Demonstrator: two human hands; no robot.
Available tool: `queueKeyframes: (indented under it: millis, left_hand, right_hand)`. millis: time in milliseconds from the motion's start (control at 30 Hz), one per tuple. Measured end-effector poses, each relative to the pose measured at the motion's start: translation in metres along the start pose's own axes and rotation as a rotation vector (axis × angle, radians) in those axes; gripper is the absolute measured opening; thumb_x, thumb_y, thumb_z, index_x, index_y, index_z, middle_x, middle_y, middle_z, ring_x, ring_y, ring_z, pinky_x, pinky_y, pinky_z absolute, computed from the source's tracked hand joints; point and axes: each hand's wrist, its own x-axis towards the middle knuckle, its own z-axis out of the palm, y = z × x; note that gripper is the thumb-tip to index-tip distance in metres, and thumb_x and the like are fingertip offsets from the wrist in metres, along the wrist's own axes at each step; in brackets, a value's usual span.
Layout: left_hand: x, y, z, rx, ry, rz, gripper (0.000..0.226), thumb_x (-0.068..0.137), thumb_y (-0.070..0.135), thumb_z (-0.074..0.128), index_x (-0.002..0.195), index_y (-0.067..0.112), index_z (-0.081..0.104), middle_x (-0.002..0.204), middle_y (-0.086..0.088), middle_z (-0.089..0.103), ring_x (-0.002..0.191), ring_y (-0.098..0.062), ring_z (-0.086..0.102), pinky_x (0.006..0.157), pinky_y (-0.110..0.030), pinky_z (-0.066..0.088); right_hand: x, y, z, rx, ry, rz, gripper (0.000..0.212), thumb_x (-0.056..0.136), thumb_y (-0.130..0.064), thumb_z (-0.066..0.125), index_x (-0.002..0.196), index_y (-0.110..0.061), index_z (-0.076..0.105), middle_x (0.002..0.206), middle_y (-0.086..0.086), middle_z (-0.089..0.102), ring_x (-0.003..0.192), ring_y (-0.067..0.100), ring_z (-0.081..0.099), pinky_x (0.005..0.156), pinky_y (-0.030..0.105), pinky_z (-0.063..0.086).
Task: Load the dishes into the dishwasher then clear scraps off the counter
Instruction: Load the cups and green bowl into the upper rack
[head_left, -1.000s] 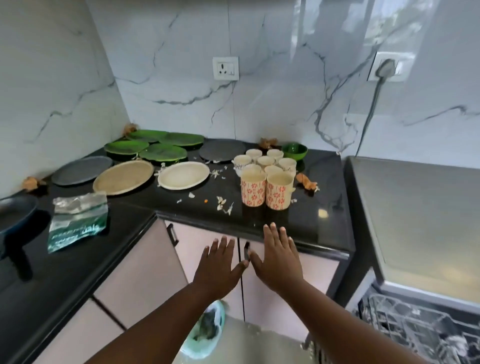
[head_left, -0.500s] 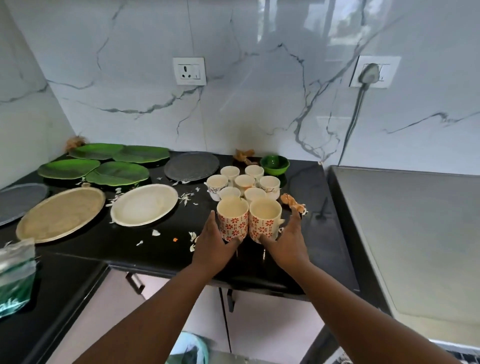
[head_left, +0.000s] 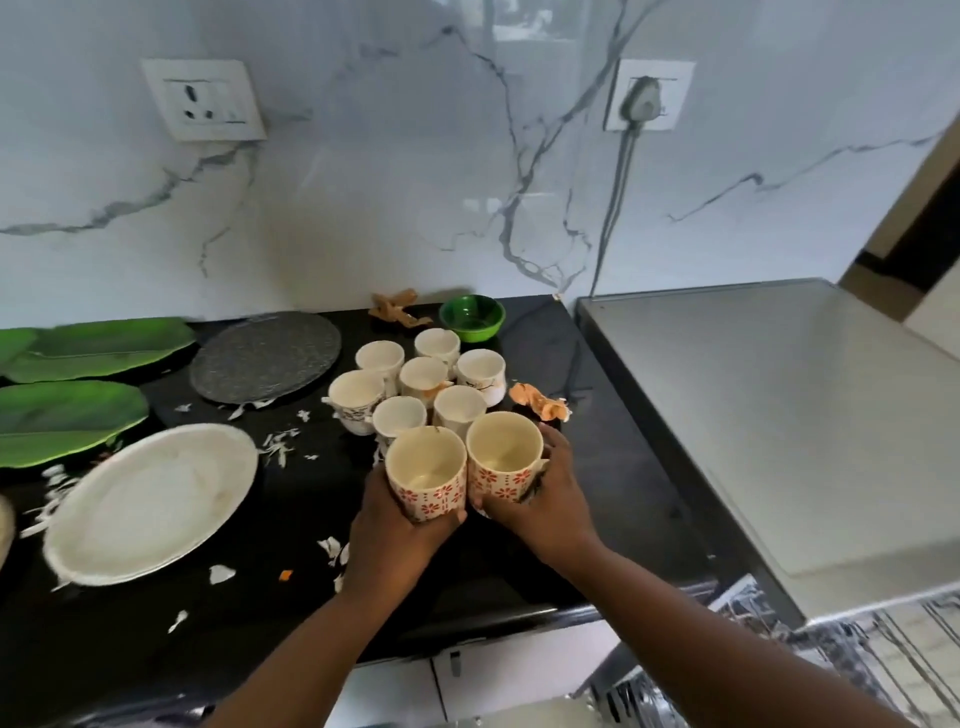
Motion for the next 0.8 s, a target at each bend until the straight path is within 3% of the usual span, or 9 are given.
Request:
queueKeyframes:
  millis: [133, 300, 433, 567, 633, 700, 800]
  left_hand:
    - [-0.015, 0.014, -0.008, -0.060, -0.045, 0.055, 0.093, 0.055, 0.029, 0.091, 0.132, 0.025, 0.039, 0.118, 0.012, 0.052, 0.113, -0.014, 0.052, 0.087, -0.030, 0.043]
    - [-0.046, 0.049, 0.000, -0.183, -0.289, 0.159, 0.092, 0.042, 0.038, 0.093, 0.118, 0.045, 0.041, 0.117, 0.022, 0.054, 0.108, 0.004, 0.053, 0.084, -0.026, 0.047]
    - [-0.073, 0.089, 0.034, -0.236, -0.532, 0.216, 0.088, 0.038, 0.050, 0.086, 0.111, 0.063, 0.039, 0.112, 0.030, 0.056, 0.105, 0.011, 0.053, 0.074, -0.019, 0.051]
    - [-0.106, 0.121, 0.086, -0.309, -0.810, 0.213, 0.089, 0.043, 0.039, 0.084, 0.122, 0.042, 0.044, 0.108, 0.026, 0.060, 0.102, 0.002, 0.061, 0.068, -0.015, 0.053]
    - [-0.124, 0.134, 0.115, -0.290, -0.924, 0.227, 0.088, 0.048, 0.029, 0.086, 0.124, 0.036, 0.043, 0.107, 0.024, 0.062, 0.101, 0.000, 0.063, 0.068, -0.015, 0.053]
    - [-0.147, 0.144, 0.150, -0.249, -1.013, 0.236, 0.084, 0.053, 0.021, 0.086, 0.124, 0.034, 0.043, 0.109, 0.019, 0.063, 0.100, -0.003, 0.064, 0.068, -0.019, 0.054]
    - [-0.183, 0.150, 0.208, -0.196, -1.172, 0.161, 0.081, 0.054, 0.027, 0.086, 0.124, 0.036, 0.045, 0.111, 0.007, 0.066, 0.101, -0.014, 0.066, 0.071, -0.031, 0.058]
  right_hand:
    - [-0.015, 0.001, -0.015, 0.087, 0.015, 0.019, 0.101, 0.054, -0.052, 0.083, 0.135, -0.038, 0.024, 0.124, -0.022, 0.052, 0.113, 0.004, 0.056, 0.094, 0.036, 0.053]
    - [-0.063, 0.002, -0.070, 0.223, 0.054, 0.048, 0.089, 0.066, -0.015, 0.086, 0.134, -0.030, 0.030, 0.113, -0.027, 0.054, 0.110, 0.002, 0.057, 0.083, 0.024, 0.055]
    - [-0.116, 0.017, -0.125, 0.291, 0.209, 0.158, 0.081, 0.056, -0.029, 0.088, 0.123, -0.041, 0.044, 0.110, -0.014, 0.063, 0.106, 0.012, 0.063, 0.080, 0.037, 0.058]
    - [-0.173, 0.041, -0.177, 0.414, 0.362, 0.255, 0.084, 0.047, -0.031, 0.091, 0.120, -0.032, 0.049, 0.106, 0.004, 0.067, 0.099, 0.023, 0.067, 0.076, 0.041, 0.057]
    - [-0.199, 0.057, -0.200, 0.522, 0.425, 0.292, 0.091, 0.044, -0.030, 0.094, 0.122, -0.026, 0.048, 0.106, 0.011, 0.068, 0.100, 0.031, 0.067, 0.078, 0.050, 0.057]
    - [-0.228, 0.082, -0.223, 0.610, 0.497, 0.339, 0.093, 0.043, -0.022, 0.093, 0.125, -0.022, 0.047, 0.107, 0.015, 0.068, 0.100, 0.034, 0.067, 0.080, 0.052, 0.056]
    - [-0.270, 0.126, -0.248, 0.739, 0.592, 0.439, 0.098, 0.037, -0.023, 0.094, 0.124, -0.019, 0.049, 0.110, 0.018, 0.068, 0.100, 0.037, 0.066, 0.080, 0.055, 0.055]
